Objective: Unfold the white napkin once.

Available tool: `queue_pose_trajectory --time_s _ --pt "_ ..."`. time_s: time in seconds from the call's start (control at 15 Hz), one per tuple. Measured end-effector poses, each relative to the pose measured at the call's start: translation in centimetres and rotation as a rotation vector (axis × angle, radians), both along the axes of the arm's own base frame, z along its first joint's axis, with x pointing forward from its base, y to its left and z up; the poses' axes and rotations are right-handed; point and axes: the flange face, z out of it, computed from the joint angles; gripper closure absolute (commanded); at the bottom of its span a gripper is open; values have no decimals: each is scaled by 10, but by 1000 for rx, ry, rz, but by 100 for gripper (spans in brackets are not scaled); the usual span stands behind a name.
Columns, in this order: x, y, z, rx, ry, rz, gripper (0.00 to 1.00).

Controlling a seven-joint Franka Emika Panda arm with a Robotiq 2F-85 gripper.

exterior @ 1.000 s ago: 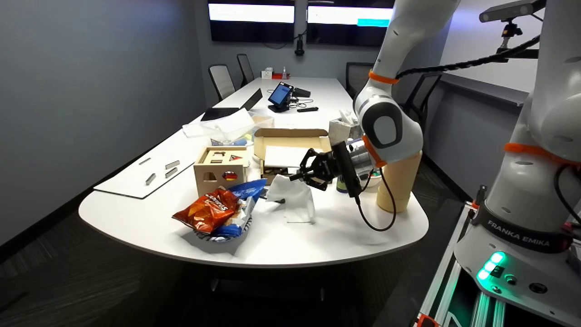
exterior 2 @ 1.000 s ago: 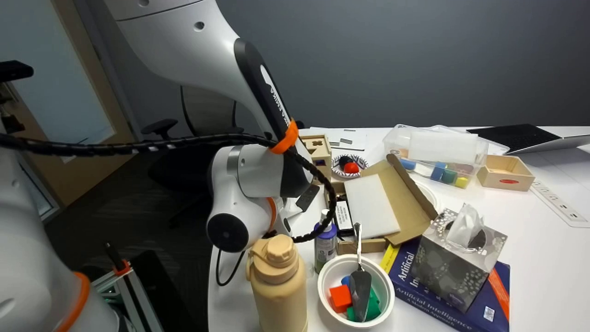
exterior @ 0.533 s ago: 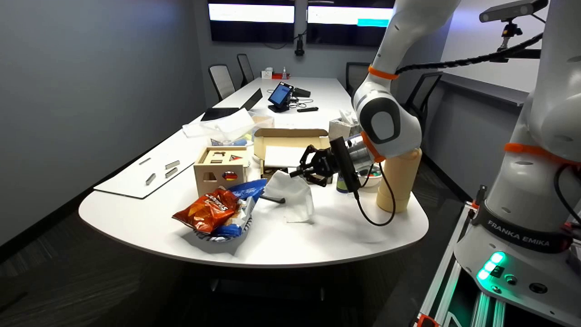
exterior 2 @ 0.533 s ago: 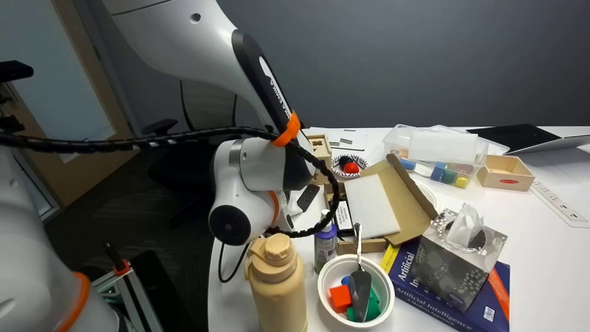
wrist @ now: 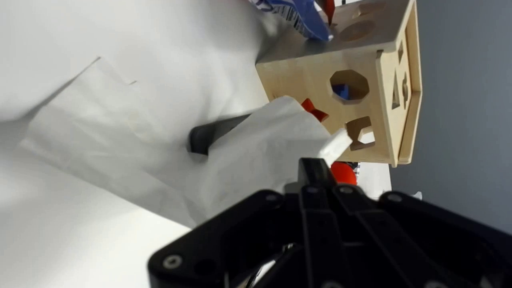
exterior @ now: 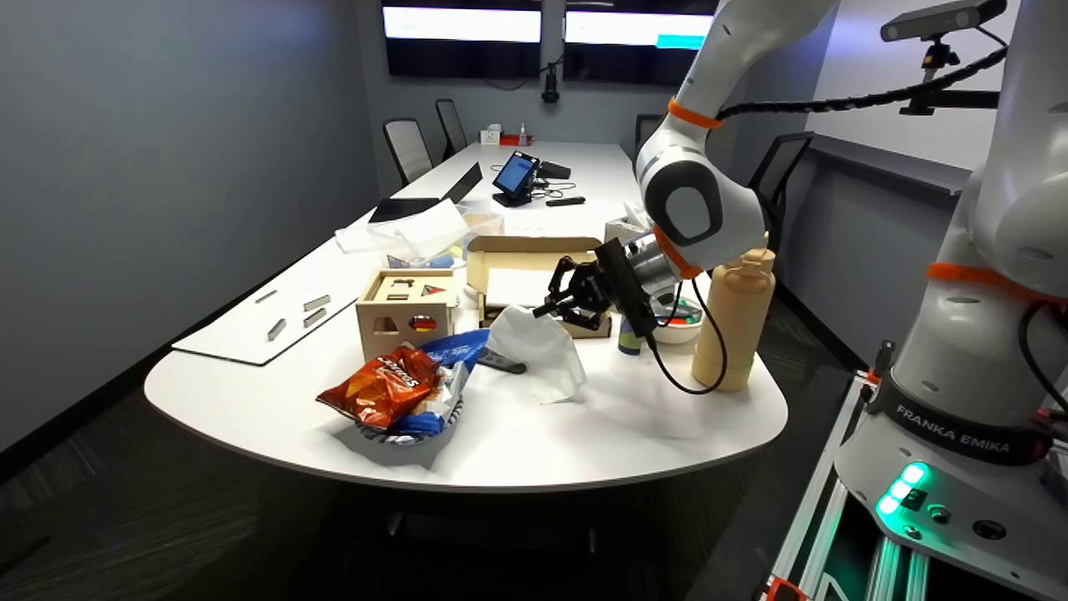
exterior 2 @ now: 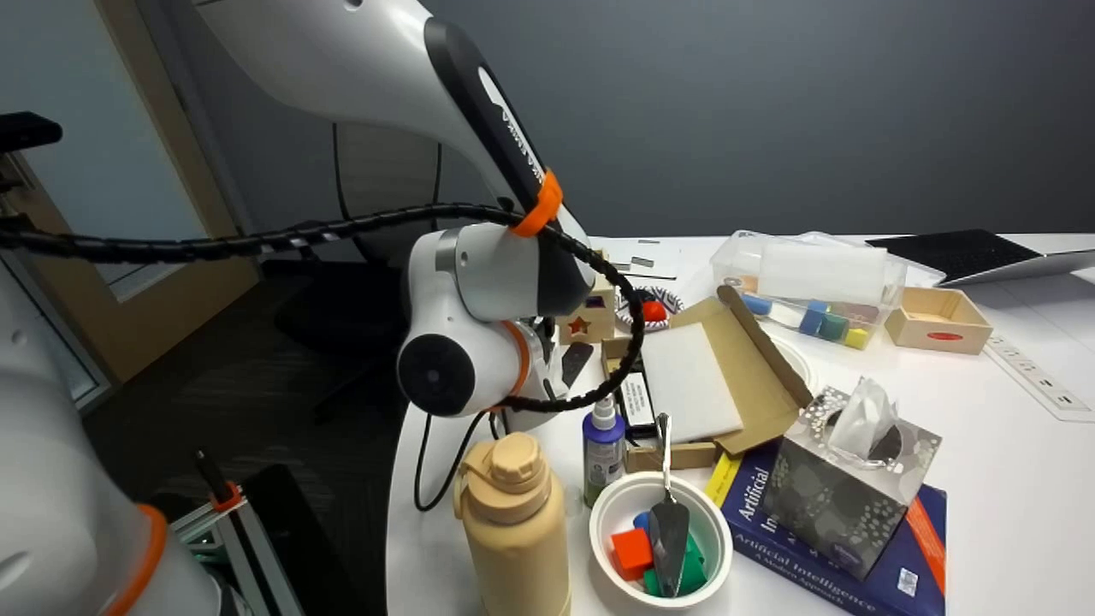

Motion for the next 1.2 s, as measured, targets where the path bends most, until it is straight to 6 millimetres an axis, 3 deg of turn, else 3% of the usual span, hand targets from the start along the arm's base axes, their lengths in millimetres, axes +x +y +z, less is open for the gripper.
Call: queue_pose_trajectory --time_s 0.67,1.2 --pt "26 23 9 -30 103 -14 100" --pt "43 7 3 -38 160 -93 100"
